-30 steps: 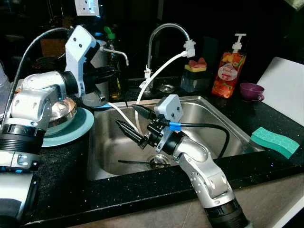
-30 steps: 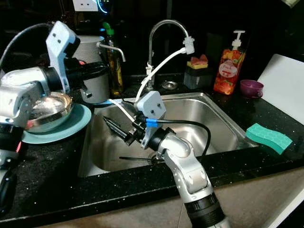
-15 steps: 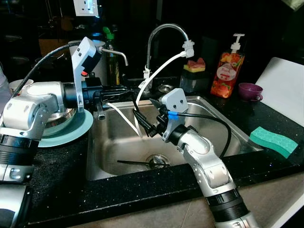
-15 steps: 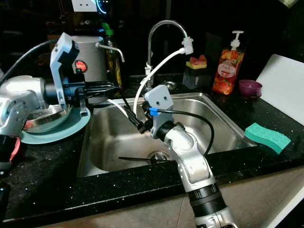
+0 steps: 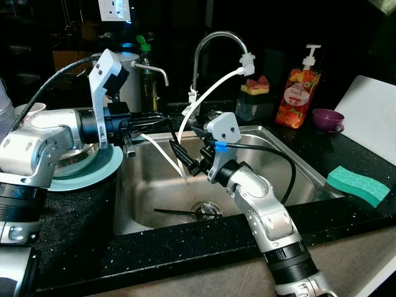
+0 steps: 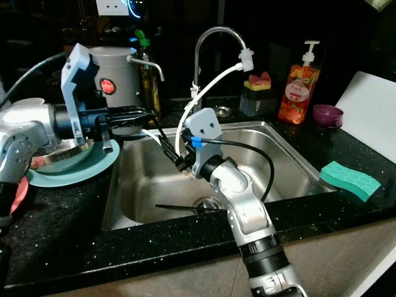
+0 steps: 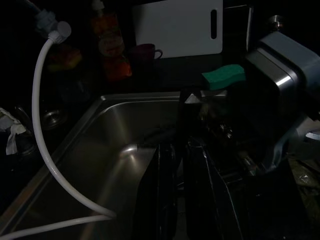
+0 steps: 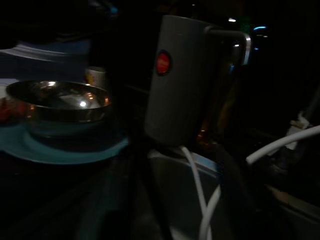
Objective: Kitchen organization
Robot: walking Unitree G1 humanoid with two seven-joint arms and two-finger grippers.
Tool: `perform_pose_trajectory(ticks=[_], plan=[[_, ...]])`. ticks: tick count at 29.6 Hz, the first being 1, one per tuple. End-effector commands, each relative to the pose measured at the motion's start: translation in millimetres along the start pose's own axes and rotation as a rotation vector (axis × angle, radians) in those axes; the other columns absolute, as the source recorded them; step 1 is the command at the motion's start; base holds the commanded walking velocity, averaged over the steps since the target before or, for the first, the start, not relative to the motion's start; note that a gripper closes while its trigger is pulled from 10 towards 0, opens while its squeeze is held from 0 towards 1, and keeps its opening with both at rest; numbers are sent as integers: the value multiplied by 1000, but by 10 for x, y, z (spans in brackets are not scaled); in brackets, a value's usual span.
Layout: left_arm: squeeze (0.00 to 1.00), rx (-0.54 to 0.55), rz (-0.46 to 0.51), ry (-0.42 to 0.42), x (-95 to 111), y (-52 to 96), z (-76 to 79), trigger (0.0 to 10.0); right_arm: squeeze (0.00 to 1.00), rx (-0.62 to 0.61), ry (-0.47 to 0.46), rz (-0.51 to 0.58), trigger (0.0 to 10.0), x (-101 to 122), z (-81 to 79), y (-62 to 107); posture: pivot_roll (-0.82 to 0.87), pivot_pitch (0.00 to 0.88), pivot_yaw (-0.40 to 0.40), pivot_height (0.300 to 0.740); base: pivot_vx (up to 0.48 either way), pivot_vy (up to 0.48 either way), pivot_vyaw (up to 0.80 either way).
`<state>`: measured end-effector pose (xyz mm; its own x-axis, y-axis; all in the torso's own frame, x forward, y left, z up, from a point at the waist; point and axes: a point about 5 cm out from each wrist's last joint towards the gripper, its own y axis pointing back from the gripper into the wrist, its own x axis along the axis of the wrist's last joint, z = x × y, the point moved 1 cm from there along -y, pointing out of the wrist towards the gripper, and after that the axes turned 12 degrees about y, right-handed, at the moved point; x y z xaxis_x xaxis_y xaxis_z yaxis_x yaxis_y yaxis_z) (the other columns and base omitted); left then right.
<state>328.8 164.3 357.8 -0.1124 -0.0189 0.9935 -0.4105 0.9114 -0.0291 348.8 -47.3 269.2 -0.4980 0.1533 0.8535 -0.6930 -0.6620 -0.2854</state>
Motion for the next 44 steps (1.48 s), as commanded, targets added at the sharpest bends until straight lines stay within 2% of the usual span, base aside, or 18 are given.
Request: perform_pose_trajectory(ticks=[1,15,16,21,22,23,24,25,29,34,35,37,38,40,41,42,43,44], plan=[[0,-40,-23,15,-68,-43,57,10000,0,-26,-21,4,0,-1,43,17,105,47,-61,740,0,0,0],[0,-2,-32,-4,-123,-60,14,10000,0,-34,-63,30,0,3,44,19,103,41,-56,740,0,0,0],[1000,-3,-35,-7,-127,-59,14,10000,0,-38,-62,25,0,-2,50,16,104,41,-55,740,0,0,0],[1000,-18,-36,0,-133,-48,31,10000,0,-52,-58,9,0,-25,60,11,103,38,-49,740,0,0,0],[1000,-39,-32,-2,-126,-34,58,10000,0,-75,-56,-8,10000,-47,73,12,102,32,-46,740,0,0,0],[416,-56,-26,-10,-95,-8,82,10000,0,-113,-53,-27,10000,-81,118,14,103,26,-47,740,0,0,0],[416,-56,-26,-10,-95,-8,82,10000,0,-113,-53,-27,10000,-81,118,14,103,26,-47,740,0,0,0],[0,-63,-19,-19,-69,29,95,10000,0,-145,-49,-41,10000,-113,153,20,107,31,-48,740,0,0,0],[0,-29,-12,-27,-24,114,51,10000,0,-193,-35,-69,10000,-161,223,27,106,32,-35,740,0,0,0],[0,22,-34,-39,-58,164,-8,10000,0,-210,-12,-121,10000,-265,235,53,116,22,-44,740,0,0,0],[0,70,-59,-55,-105,212,-54,10000,1000,-185,-11,-198,10000,-412,175,70,126,17,-46,740,0,0,0],[0,70,-59,-55,-105,212,-54,10000,1000,-185,-11,-198,10000,-412,175,70,126,17,-46,740,0,0,0],[0,103,-93,-77,-153,225,-94,10000,1000,-112,-36,-286,10000,-570,96,94,129,14,-46,740,0,0,0],[0,103,-93,-77,-153,225,-94,10000,1000,-112,-36,-286,10000,-570,96,94,129,14,-46,740,0,0,0],[0,147,-132,-92,-192,272,-155,10000,1000,-49,-77,-351,10000,-688,9,119,137,7,-39,740,0,0,0],[0,147,-132,-92,-192,272,-155,10000,1000,-49,-77,-351,10000,-688,9,119,137,7,-39,740,0,0,0],[0,213,-166,-96,-210,337,-253,10000,231,-29,-120,-374,10000,-733,-14,125,145,2,-34,740,0,0,0],[0,213,-166,-96,-210,337,-253,10000,231,-29,-120,-374,10000,-733,-14,125,145,2,-34,740,0,0,0]])
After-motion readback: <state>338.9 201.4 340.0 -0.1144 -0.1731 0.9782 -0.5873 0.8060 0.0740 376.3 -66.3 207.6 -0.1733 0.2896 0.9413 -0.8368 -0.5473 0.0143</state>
